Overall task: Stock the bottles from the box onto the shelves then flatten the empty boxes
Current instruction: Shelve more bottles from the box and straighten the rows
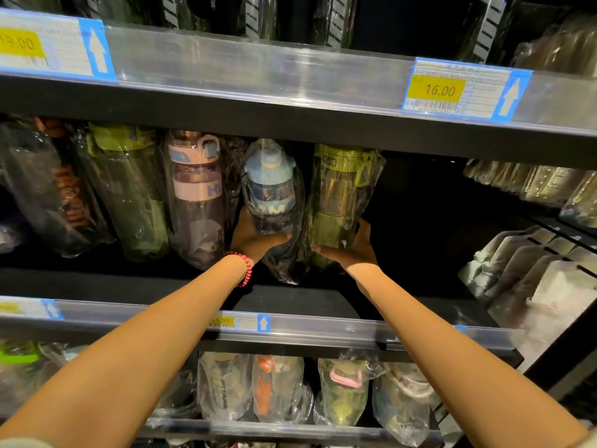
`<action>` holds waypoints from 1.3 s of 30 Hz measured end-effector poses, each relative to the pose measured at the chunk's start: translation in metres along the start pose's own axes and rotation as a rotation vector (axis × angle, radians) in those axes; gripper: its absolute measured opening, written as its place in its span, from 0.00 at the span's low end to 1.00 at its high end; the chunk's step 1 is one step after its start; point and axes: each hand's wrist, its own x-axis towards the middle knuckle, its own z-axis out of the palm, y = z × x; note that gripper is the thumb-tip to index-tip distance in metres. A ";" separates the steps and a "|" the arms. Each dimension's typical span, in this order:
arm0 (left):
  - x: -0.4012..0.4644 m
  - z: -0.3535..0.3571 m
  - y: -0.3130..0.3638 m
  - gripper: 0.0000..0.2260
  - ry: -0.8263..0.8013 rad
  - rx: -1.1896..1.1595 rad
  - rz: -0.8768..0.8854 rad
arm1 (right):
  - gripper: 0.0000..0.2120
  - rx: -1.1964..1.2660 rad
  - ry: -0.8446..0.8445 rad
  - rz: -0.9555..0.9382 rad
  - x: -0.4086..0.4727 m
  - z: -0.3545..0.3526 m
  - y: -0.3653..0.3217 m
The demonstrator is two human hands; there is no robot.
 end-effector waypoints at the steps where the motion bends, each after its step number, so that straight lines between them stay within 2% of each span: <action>1: -0.001 0.002 0.002 0.46 0.022 0.013 -0.006 | 0.47 0.010 -0.007 0.001 0.001 0.000 0.000; 4: -0.008 0.010 0.012 0.45 0.147 0.094 -0.016 | 0.45 0.040 -0.005 -0.020 0.002 0.001 0.002; 8: -0.020 0.023 0.026 0.45 0.326 0.328 -0.042 | 0.45 0.039 0.012 -0.051 0.005 0.003 0.005; 11: -0.020 0.028 0.030 0.50 0.268 0.377 -0.085 | 0.45 0.039 0.000 -0.046 0.009 0.004 0.007; 15: -0.014 0.020 0.031 0.53 0.086 0.383 -0.157 | 0.45 0.048 -0.015 -0.040 0.014 0.006 0.011; 19: -0.004 -0.002 0.023 0.47 -0.044 0.324 -0.159 | 0.44 0.050 -0.013 -0.043 0.019 0.008 0.015; 23: -0.003 -0.015 0.025 0.47 -0.096 0.315 -0.074 | 0.44 0.033 -0.013 -0.050 0.023 0.010 0.018; 25: -0.008 -0.014 0.028 0.45 -0.086 0.376 -0.059 | 0.44 0.008 -0.010 -0.066 0.024 0.010 0.018; 28: -0.014 -0.006 0.031 0.47 0.050 0.441 -0.090 | 0.43 -0.042 -0.026 -0.081 0.026 0.005 0.019; 33: -0.017 0.007 0.030 0.43 0.075 0.273 -0.210 | 0.43 -0.110 -0.008 -0.080 0.024 -0.007 0.019; 36: -0.021 0.006 0.026 0.29 -0.006 0.250 -0.278 | 0.45 -0.105 0.006 -0.078 0.019 -0.009 0.014; 39: -0.012 0.001 0.026 0.46 -0.012 0.228 -0.156 | 0.51 -0.067 0.035 -0.119 0.016 -0.007 0.009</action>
